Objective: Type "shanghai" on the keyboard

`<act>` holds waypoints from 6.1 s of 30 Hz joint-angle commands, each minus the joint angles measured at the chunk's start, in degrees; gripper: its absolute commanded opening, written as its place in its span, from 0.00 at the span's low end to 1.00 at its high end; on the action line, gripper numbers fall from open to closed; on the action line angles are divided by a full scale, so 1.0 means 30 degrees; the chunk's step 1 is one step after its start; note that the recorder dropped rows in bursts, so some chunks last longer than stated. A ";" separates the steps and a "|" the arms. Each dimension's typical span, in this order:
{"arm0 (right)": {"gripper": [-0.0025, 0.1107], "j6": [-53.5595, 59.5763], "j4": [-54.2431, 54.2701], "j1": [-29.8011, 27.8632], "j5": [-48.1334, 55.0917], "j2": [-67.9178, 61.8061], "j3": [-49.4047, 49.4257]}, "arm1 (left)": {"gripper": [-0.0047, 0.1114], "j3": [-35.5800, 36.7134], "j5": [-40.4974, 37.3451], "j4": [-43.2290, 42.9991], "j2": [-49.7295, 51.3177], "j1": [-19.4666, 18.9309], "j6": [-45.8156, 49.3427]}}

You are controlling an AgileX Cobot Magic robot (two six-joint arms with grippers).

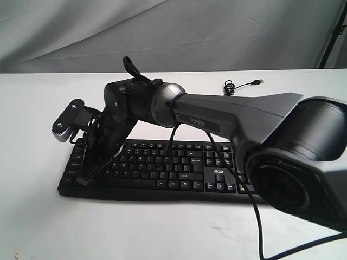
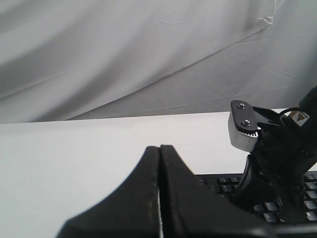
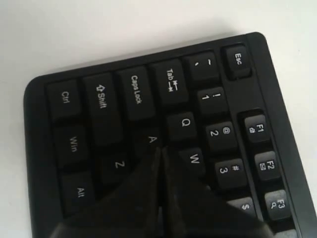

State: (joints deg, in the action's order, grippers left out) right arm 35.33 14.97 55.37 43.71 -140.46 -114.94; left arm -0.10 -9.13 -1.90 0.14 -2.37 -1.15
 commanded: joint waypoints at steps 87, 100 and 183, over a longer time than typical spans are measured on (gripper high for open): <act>0.02 -0.0170 -0.0137 -0.0842 -0.2756 0.4448 0.5428 | 0.04 0.0033 0.0114 0.0000 -0.0047 0.0123 -0.0051; 0.02 -0.0208 0.0077 0.0412 0.0417 0.0225 -0.1642 | 0.04 0.0033 0.0114 0.0000 -0.0047 0.0123 -0.0051; 0.02 -0.2809 -0.1000 -0.0937 -0.3612 0.5944 0.9711 | 0.04 0.0033 0.0114 0.0000 -0.0047 0.0123 -0.0051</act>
State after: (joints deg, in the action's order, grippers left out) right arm 26.74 11.71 53.02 33.66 -122.83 -86.19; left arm -0.10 -9.13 -1.90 0.14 -2.37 -1.15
